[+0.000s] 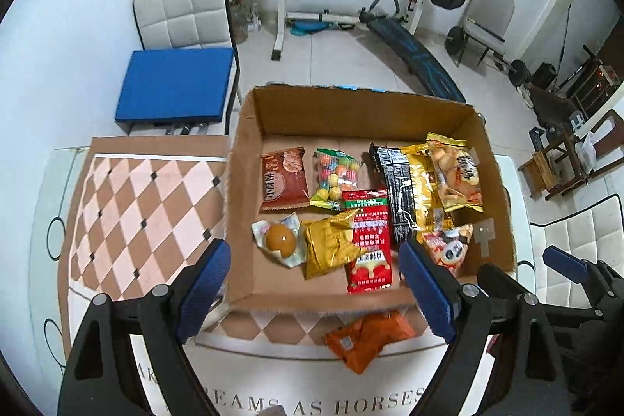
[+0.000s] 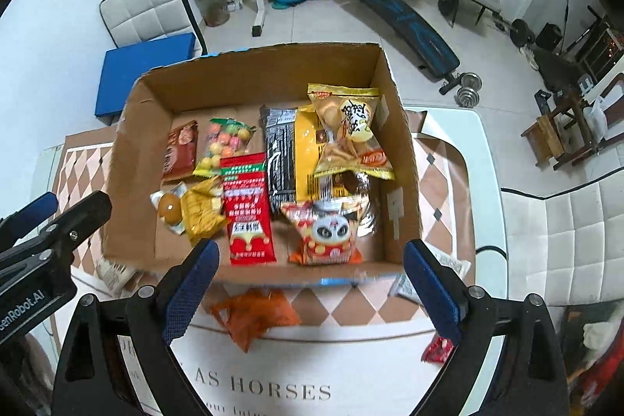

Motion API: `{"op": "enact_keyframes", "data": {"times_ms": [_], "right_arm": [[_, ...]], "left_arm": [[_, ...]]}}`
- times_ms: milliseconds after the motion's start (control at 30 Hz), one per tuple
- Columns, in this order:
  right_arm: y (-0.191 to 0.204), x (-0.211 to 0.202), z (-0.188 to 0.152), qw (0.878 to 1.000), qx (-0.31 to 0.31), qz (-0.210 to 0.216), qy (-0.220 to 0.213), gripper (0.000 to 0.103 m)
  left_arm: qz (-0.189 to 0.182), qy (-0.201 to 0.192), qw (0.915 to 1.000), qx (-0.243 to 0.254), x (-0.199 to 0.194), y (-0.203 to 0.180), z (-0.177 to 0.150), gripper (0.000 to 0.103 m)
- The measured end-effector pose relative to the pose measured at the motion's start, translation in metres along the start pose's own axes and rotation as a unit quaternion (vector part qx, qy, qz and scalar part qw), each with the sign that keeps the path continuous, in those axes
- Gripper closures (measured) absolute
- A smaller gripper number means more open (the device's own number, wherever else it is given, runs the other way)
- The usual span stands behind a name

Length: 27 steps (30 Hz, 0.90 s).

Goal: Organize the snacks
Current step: 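Grasp the orange packet with the left tool while the right tool grasps the red triangle packet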

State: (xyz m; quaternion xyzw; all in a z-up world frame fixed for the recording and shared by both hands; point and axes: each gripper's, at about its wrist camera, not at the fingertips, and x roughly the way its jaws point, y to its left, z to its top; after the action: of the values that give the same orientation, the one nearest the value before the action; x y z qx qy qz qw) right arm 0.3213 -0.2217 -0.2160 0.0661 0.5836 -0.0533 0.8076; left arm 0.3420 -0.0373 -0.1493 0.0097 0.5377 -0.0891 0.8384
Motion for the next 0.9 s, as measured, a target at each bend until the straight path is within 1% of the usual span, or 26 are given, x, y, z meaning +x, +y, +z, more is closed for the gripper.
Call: {"op": "enact_keyframes", "data": {"times_ms": [267,433,500,533,567,600,733,900], "right_arm": [[-0.004,-0.04,-0.031,1.0,0.012,0.016,-0.023,0.005],[-0.024,-0.049,-0.051,0.999,0.038,0.026,-0.02,0.005],[-0.039,-0.045,-0.065,0.998,0.055,0.028,-0.009,0.005],[-0.045,-0.042,-0.07,0.998,0.064,0.028,-0.003,0.005],[-0.055,-0.038,-0.078,0.997,0.076,0.028,0.005,0.005],[-0.065,-0.034,-0.086,0.996,0.089,0.029,0.014,0.005],[-0.103,-0.012,-0.112,0.99,0.132,0.02,0.046,0.005],[-0.157,0.029,-0.139,0.978,0.185,0.0,0.097,0.005]], "left_arm": [[0.005,-0.031,0.9995,0.003,-0.043,-0.006,-0.027,0.015],[0.003,-0.029,0.9995,0.011,-0.05,-0.013,-0.046,0.014],[0.003,-0.017,0.9996,0.023,-0.043,-0.02,-0.056,0.014],[0.002,-0.009,0.9996,0.026,-0.039,-0.023,-0.059,0.011],[0.002,0.001,0.9996,0.03,-0.032,-0.025,-0.064,0.002],[0.001,0.013,0.9993,0.035,-0.023,-0.029,-0.069,0.001],[0.001,0.055,0.9974,0.047,0.013,-0.042,-0.089,0.001],[0.011,0.104,0.9921,0.071,0.064,-0.057,-0.111,0.001]]}}
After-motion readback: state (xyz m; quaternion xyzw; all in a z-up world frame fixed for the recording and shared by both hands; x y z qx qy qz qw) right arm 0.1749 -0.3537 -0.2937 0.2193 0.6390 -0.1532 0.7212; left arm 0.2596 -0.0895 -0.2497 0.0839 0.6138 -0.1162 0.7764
